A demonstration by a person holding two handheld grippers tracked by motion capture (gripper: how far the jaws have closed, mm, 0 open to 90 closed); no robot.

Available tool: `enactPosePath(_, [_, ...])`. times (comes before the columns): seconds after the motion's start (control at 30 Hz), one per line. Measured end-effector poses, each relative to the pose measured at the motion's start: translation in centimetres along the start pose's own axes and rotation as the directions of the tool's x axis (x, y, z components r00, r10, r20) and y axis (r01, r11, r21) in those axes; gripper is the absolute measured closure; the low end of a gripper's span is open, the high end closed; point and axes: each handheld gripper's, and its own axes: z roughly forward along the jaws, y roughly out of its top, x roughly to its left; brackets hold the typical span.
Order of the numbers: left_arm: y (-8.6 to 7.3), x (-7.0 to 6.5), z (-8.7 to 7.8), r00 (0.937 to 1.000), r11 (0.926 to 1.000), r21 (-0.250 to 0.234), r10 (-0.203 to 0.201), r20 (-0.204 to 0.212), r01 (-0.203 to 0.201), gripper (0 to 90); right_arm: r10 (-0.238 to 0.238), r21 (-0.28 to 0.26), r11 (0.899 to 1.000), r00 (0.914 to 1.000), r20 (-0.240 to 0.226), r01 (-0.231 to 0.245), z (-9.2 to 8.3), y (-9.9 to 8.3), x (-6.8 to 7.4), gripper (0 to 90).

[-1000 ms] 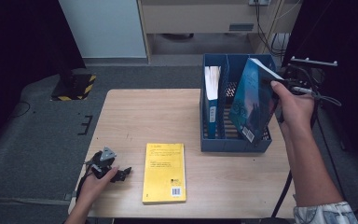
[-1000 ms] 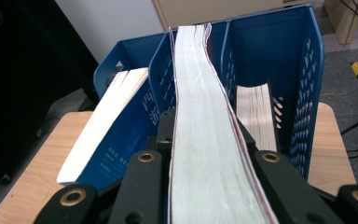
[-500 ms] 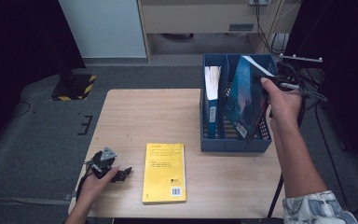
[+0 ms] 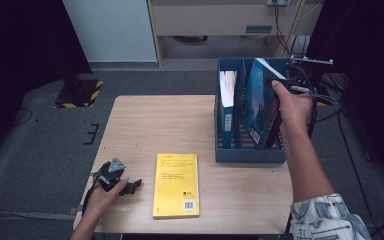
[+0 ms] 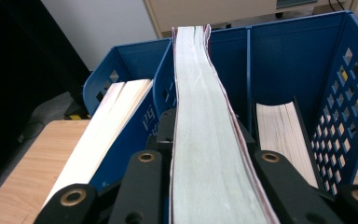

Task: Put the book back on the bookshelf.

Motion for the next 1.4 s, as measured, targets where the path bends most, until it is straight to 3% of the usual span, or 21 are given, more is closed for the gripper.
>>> enactPosePath(0.23, [0.0, 0.0, 0.0, 1.0, 1.0, 0.0, 0.0, 0.0, 0.0, 0.0, 0.027, -0.01, 1.0, 0.9996, 0.002, -0.027, 1.0, 0.0, 0.2, 73.1])
enactPosePath(1.4, [0.0, 0.0, 0.0, 1.0, 1.0, 0.0, 0.002, 0.0, -0.002, 0.0, -0.004, -0.056, 0.998, 0.9983, 0.057, 0.007, 3.0, -0.7, 0.8, 73.1])
